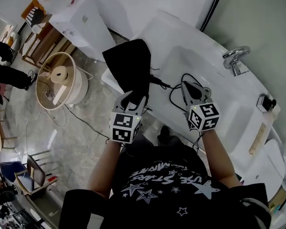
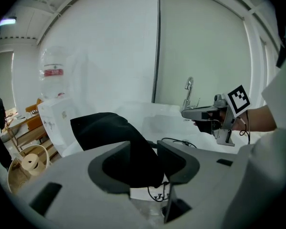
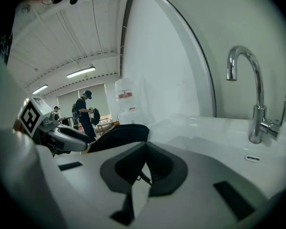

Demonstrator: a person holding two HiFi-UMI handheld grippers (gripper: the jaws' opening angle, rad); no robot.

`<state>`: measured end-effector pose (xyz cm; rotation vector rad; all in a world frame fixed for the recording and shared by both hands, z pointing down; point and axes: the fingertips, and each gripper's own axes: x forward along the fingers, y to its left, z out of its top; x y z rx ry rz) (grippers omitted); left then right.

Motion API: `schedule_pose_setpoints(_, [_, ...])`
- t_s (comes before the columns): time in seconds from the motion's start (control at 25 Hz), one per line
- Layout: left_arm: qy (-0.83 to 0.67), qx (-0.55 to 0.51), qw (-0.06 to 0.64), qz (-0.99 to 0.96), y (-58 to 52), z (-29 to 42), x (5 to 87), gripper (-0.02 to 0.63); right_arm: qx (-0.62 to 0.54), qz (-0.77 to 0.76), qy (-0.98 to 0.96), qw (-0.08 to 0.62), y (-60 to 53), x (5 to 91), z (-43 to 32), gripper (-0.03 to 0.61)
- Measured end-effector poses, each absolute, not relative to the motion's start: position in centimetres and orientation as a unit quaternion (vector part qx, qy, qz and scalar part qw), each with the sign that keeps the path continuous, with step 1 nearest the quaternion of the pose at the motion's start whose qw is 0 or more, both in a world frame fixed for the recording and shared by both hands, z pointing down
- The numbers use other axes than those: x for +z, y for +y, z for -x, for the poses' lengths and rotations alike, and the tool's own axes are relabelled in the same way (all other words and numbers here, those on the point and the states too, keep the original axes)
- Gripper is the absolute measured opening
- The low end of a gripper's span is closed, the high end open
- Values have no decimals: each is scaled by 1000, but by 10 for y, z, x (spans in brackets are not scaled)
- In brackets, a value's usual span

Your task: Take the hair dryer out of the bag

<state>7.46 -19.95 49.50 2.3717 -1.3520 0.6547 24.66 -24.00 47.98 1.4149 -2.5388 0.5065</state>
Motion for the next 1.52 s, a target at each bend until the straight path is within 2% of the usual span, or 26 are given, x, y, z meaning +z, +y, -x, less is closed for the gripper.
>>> schedule_pose_setpoints(0.12, [-466,251,163,-833,-187,-90,504,271,174,-459,-866,97,-242,485,-242,6])
schedule_pose_setpoints(0.28, [-477,285,153,-817,-176,-98,523,350,182,-437,-875,100,-240,492,-237,6])
schedule_pose_setpoints(0.44, [-509,318,128,-790,-179,-93,536,378,190,-429,-877,103,-237,498,-236,6])
schedule_pose_setpoints(0.64, [-530,363,80,-762,-184,-86,547,379,192,-425,-878,106,-234,502,-238,6])
schedule_pose_setpoints(0.84, [-533,383,76,-750,-186,-83,561,379,193,-425,-878,109,-235,506,-241,6])
schedule_pose_setpoints(1.12, [-560,383,69,-731,-191,-66,557,269,196,-426,-876,113,-236,510,-241,6])
schedule_pose_setpoints(1.2, [-568,383,67,-726,-194,-59,554,181,196,-425,-876,114,-238,511,-239,6])
schedule_pose_setpoints(1.28, [-579,375,66,-721,-197,-52,546,59,197,-424,-877,113,-240,510,-236,6])
schedule_pose_setpoints(1.32, [-581,370,68,-722,-199,-48,543,31,197,-423,-877,112,-242,510,-234,6])
schedule_pose_setpoints(1.52, [-578,344,94,-734,-210,-34,528,17,200,-408,-884,111,-247,505,-215,6])
